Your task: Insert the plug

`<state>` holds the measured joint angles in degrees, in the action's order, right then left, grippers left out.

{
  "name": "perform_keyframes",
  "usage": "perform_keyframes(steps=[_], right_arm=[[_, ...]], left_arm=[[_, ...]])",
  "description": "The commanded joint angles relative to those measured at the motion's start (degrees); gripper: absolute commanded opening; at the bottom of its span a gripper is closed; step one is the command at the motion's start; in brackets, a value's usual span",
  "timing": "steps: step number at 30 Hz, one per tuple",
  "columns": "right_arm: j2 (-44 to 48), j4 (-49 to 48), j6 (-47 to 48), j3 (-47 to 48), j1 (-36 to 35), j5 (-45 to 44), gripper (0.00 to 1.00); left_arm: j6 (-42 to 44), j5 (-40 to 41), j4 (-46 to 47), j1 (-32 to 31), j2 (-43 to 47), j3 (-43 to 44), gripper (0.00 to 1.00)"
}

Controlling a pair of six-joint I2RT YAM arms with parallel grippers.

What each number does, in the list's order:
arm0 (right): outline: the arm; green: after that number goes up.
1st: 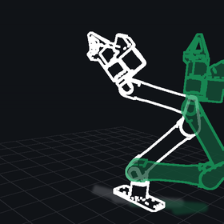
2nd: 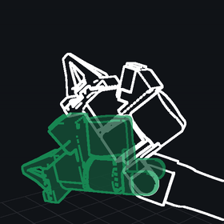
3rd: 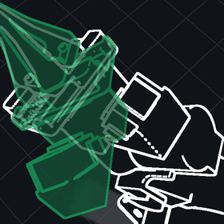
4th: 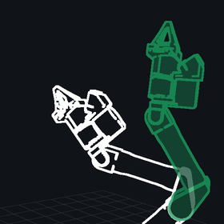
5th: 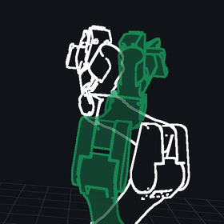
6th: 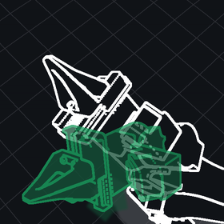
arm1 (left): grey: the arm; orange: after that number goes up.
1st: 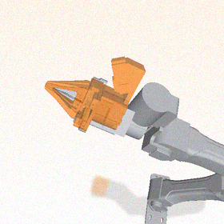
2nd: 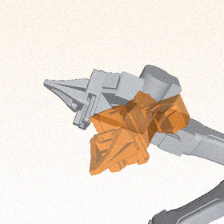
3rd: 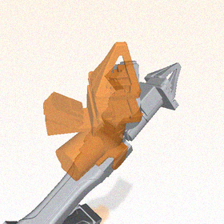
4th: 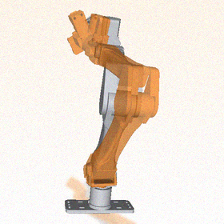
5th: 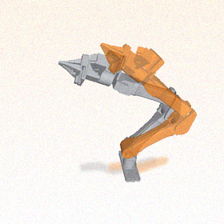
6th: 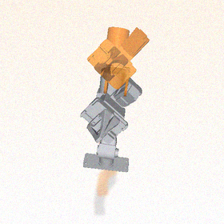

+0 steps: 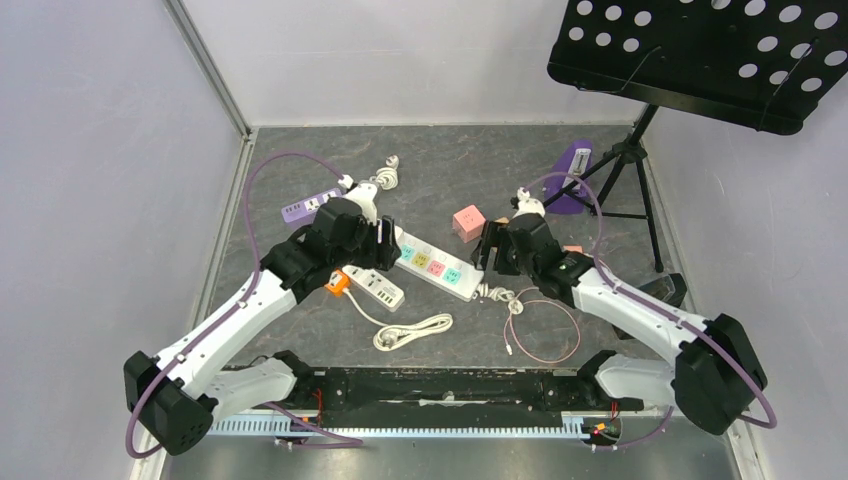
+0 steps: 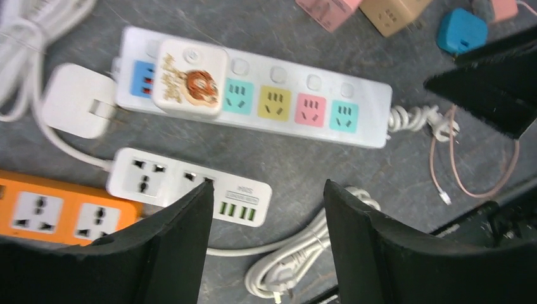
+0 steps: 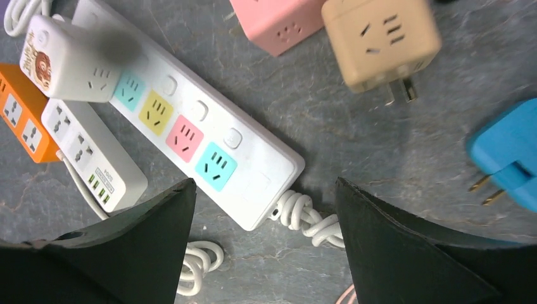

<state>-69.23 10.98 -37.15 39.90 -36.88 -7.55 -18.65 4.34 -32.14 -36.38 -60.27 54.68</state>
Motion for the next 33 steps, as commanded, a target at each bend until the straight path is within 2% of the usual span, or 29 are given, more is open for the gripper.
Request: perform_keyframes(steps=[1,3,8,13,18,25,30,33], right_arm=[[3.52,5.48,4.77,3.79,0.17,-6.09,0.82],[5.47,6.16,5.18,3.22,0.16,-7.36,0.82],[7.27,6.98,8.36,3.46,0.16,-9.01,0.82],[6.11,6.69,13.38,5.75,0.54,-10.56,0.83],[5.0,3.52,17.23,6.22,1.86,-10.67,0.85],[-1.46,-0.24,21.72,9.14,3.58,-8.82,0.85],[-7.01,-3.38,25.01,12.63,3.66,-4.71,0.84],[-11.13,-5.12,27.02,14.93,3.67,-2.48,0.83]], left_arm=[[-5.95,-9.26,5.46,-0.16,-0.37,-4.46,0.67],[-7.56,-9.22,8.27,-1.04,-1.59,-6.95,0.6],[-11.23,-4.59,14.13,-4.65,-7.9,-10.32,0.56],[-14.16,2.94,19.85,-6.33,-13.87,-12.22,0.46],[-15.26,11.28,20.5,-6.33,-17.89,-12.56,0.33],[-14.11,17.49,27.57,-6.25,-24.63,-13.28,0.2],[-15.48,19.05,29.83,-4.66,-31.0,-11.48,0.06],[-16.04,20.4,30.67,-3.05,-31.58,-11.85,0.03]])
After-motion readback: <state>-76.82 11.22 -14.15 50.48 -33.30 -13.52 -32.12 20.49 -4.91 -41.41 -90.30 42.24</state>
